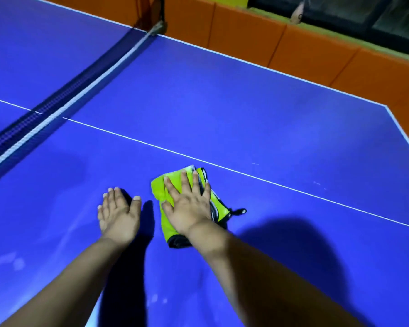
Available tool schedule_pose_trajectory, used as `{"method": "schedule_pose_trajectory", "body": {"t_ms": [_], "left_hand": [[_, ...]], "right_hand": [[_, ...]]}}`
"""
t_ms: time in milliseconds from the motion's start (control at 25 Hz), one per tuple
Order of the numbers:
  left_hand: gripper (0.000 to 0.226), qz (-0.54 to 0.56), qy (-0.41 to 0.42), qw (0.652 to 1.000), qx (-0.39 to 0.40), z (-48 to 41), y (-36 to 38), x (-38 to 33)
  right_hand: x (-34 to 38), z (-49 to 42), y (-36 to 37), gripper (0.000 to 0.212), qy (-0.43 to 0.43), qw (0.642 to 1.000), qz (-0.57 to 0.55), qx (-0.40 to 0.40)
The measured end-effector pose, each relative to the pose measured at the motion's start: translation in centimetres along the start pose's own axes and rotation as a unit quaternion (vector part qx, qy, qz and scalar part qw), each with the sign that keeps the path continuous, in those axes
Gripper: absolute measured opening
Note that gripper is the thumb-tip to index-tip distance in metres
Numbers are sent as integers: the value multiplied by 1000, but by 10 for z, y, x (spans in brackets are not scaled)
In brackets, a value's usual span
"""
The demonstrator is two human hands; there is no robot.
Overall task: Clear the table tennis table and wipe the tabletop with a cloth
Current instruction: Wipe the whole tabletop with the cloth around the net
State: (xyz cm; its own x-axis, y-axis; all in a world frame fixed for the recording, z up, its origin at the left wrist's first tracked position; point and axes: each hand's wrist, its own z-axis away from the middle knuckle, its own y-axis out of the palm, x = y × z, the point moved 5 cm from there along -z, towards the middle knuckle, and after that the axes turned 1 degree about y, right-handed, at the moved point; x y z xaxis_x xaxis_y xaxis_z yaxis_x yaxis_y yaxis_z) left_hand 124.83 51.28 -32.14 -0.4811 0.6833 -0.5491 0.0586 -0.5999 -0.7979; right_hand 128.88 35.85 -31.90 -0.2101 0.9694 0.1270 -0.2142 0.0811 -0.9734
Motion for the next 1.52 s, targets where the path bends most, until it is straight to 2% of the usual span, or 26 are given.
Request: {"method": "schedule_pose_trajectory", "body": {"t_ms": [160,280,400,480,720,1120,1520], "left_hand": [[62,-26,-48,998,-34,-18,8,-3],[62,-61,13,993,-97,-19,12,-23],[64,-72,53,991,-101,-11,27,-45],[63,-78,59,990,-102,0,39,-58],[64,-106,111,986,-61,32,96,-119],[64,-107,233,967,-2,132,225,-274],[63,-114,319,939,55,247,333,-374]], "right_hand": [[20,-99,-6,60,-14,1000,5,11],[14,-137,-14,59,-17,1000,2,13],[-2,-148,-18,57,-18,1000,-14,-12],[-29,-149,-22,57,12,999,-27,-33],[-168,-123,-31,56,137,988,-40,-51],[-425,0,-37,57,280,956,-55,-73],[-616,127,-38,59,360,926,-60,-92]]}}
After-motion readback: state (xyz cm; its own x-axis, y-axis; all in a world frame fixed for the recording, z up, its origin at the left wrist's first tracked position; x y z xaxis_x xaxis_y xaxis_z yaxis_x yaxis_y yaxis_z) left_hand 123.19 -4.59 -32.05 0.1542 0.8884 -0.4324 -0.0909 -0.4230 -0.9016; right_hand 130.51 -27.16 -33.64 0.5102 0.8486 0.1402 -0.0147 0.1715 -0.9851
